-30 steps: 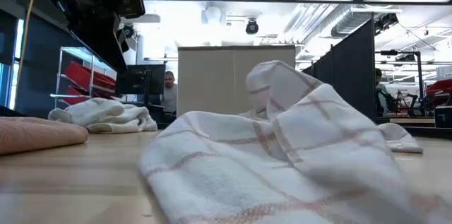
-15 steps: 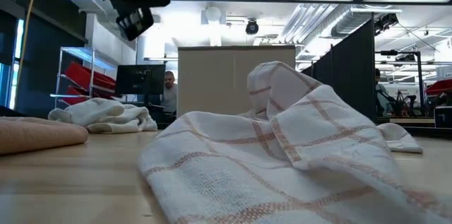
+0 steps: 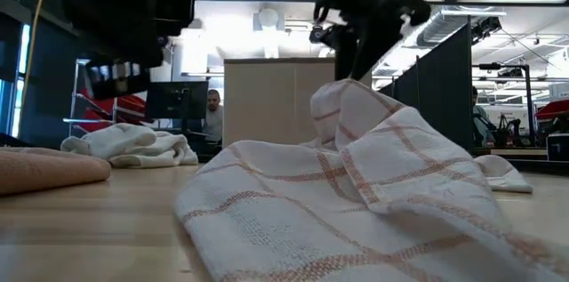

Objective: Fold towel
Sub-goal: Fold the right white towel

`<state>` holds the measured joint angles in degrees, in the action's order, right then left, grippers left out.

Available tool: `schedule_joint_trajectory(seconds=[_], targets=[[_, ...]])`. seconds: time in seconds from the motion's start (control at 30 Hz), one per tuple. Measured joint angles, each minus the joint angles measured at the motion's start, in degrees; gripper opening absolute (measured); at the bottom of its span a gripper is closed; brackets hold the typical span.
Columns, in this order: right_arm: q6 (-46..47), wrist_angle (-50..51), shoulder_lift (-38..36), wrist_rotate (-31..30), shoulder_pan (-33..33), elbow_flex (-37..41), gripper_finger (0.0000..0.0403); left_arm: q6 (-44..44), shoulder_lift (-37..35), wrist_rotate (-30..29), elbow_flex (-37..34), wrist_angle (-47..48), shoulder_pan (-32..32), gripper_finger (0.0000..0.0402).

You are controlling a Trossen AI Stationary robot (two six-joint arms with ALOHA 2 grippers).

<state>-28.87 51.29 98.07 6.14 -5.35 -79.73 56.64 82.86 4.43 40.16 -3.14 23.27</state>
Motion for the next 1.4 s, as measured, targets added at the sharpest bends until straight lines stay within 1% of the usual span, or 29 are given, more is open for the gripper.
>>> schedule_joint_trajectory(seconds=[0.1,0.17,0.23,0.33,0.37,0.53,0.67,0.77,0.93,1.03,1.1,1.13,1.27,1.4], targets=[[0.1,-2.2,1.1,-1.5,0.1,0.0,0.0165,0.8,1.4,0.0,0.0,-1.0,1.8,0.0],[0.2,-2.4,1.5,-1.6,0.1,0.0,0.0148,0.8,1.9,0.0,0.0,-1.0,2.8,0.0],[2.0,-2.2,1.6,-1.6,0.1,0.0,0.0112,-0.1,2.1,0.0,0.0,-1.1,3.7,0.0],[6.5,-0.9,1.6,-1.4,0.1,0.0,0.003,-2.5,2.3,-0.1,0.0,-0.8,4.7,0.0],[7.5,-0.4,1.6,-1.4,0.1,0.0,0.0016,-3.5,2.3,-0.1,0.0,-0.8,4.7,0.0],[15.3,2.8,0.9,-3.0,0.8,0.0,0.0002,-7.4,2.3,-0.2,0.0,-0.3,5.0,0.0],[22.1,10.5,-3.2,-3.5,3.8,-0.7,0.0001,-10.2,2.3,1.2,0.0,1.1,5.0,0.0],[29.5,16.8,-8.1,-4.0,8.4,-0.8,0.0001,-10.3,2.3,2.7,0.0,2.0,5.0,0.0],[45.2,23.8,-15.1,-2.2,20.0,-0.9,0.0,-12.9,2.3,3.7,0.0,2.9,5.3,0.0],[55.4,26.3,-16.7,-1.7,27.8,-0.9,0.0,-15.0,2.3,3.7,0.0,4.2,4.6,0.0],[59.1,27.2,-16.3,-1.4,33.0,-0.6,0.0,-15.8,2.3,4.0,0.0,4.8,3.2,0.0],[60.3,27.2,-15.9,-0.5,35.2,0.1,0.0,-15.8,2.3,4.5,0.0,4.9,2.5,0.0],[67.2,25.8,-13.3,7.2,42.1,5.2,0.0,-15.8,2.3,7.3,0.0,4.8,-0.3,0.0],[74.0,17.0,-12.0,14.8,47.8,10.8,0.0,-16.3,2.3,7.3,0.0,4.6,-1.7,0.0]])
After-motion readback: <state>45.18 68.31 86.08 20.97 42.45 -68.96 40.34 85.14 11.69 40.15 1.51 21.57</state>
